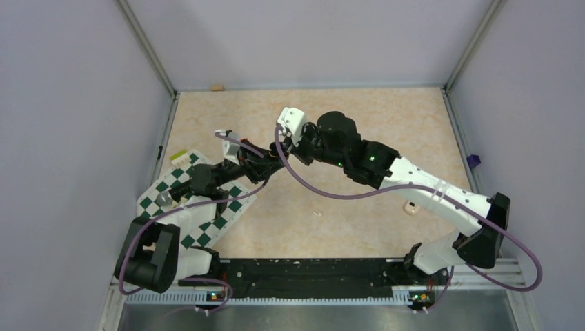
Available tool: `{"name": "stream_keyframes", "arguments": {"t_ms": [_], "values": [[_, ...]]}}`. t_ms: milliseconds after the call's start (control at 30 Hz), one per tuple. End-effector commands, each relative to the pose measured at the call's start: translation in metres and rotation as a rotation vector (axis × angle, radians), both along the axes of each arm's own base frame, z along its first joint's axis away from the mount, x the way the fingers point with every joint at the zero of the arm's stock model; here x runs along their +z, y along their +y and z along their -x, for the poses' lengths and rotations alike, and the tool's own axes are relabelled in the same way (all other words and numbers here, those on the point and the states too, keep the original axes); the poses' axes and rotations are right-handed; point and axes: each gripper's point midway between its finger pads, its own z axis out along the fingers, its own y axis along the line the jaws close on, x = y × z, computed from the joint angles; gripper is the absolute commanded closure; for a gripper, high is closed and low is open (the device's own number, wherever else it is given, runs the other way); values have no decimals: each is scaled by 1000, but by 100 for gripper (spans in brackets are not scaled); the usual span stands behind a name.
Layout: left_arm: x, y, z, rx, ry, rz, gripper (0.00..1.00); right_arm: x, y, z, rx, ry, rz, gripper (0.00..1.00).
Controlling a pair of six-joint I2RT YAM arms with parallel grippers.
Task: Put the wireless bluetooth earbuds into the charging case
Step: Close the charging case.
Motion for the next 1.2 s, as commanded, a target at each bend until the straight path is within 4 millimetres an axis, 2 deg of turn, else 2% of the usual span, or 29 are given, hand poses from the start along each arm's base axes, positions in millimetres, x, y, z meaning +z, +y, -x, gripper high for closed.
{"name": "stream_keyframes", "arguments": {"t_ms": [0,567,900,1167], "values": [[5,-1,3,-1,-53,4,100,31,8,0,17,-13,-85,82],[2,-2,3,-5,-52,-10,99,36,5,-4,-8,-23,-89,83],[-1,-3,5,-16,-54,-22,99,30,19,8,54,17,-77,83],[-1,-3,5,-17,-59,-24,99,47,6,6,23,-36,-86,83]]}}
